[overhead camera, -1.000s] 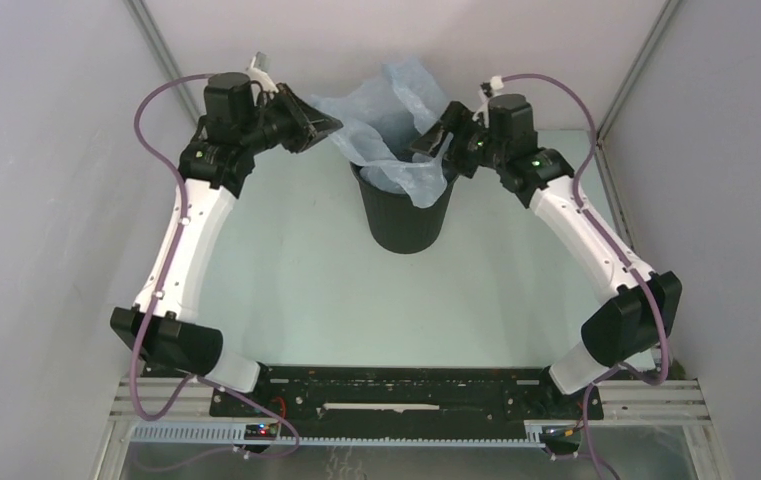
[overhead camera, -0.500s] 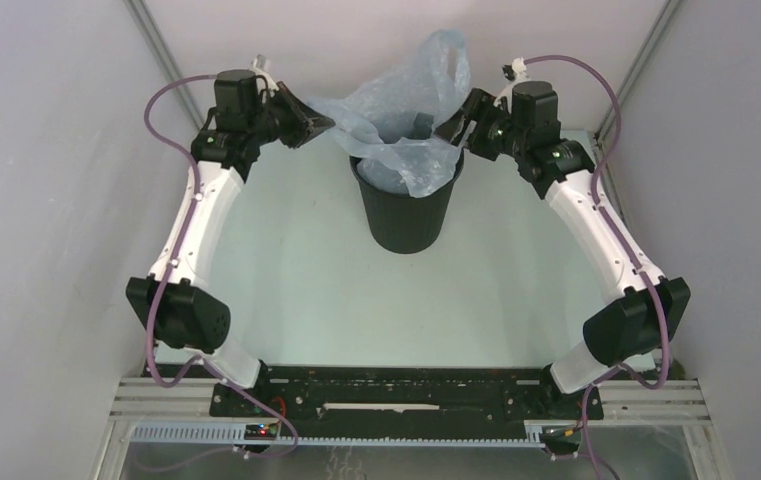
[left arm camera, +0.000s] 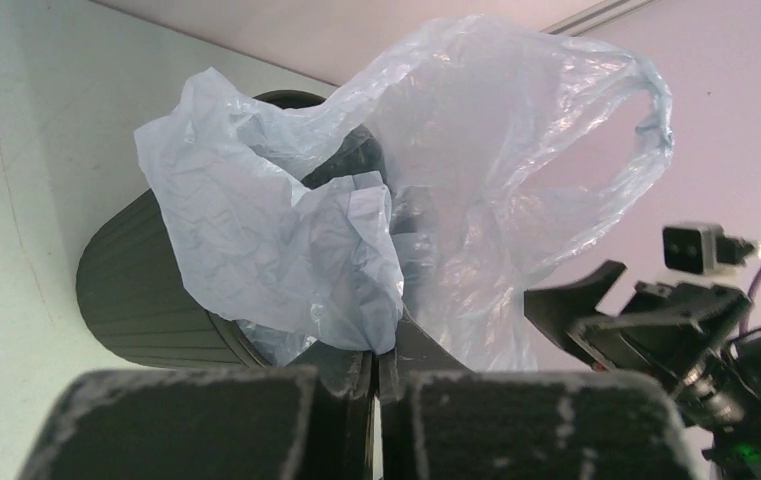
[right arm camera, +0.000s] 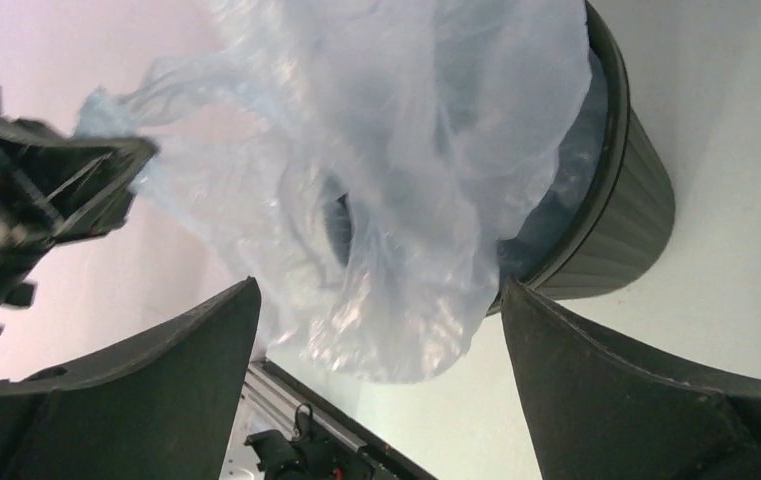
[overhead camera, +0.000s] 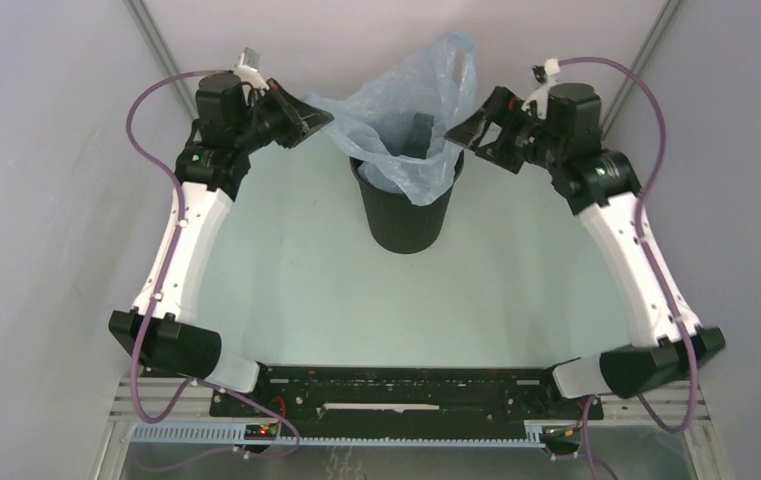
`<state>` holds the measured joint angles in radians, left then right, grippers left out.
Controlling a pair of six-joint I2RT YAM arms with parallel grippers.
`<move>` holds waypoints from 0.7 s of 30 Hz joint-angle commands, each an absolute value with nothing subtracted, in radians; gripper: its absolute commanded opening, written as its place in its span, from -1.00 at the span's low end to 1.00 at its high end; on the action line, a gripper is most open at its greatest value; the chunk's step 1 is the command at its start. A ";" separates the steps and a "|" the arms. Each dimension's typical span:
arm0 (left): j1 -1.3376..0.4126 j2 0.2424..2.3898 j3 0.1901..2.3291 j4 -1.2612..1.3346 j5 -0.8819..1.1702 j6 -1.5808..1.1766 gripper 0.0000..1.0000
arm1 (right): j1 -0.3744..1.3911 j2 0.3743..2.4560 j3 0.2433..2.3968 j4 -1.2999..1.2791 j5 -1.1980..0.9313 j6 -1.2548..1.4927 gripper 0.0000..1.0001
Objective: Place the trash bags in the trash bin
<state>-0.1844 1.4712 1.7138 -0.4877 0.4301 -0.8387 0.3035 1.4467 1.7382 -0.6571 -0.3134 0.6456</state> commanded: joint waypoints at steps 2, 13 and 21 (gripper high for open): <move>-0.190 1.443 1.695 -0.434 0.448 -0.854 -0.99 | 0.312 1.225 1.528 -0.544 -0.432 0.631 0.97; -0.190 1.456 1.706 -0.425 0.476 -0.897 -0.99 | 0.593 1.239 1.327 -0.295 -0.112 0.537 0.11; -0.192 1.448 1.708 -0.422 0.487 -0.911 -0.99 | 0.597 1.383 1.328 -0.132 0.026 0.496 -0.10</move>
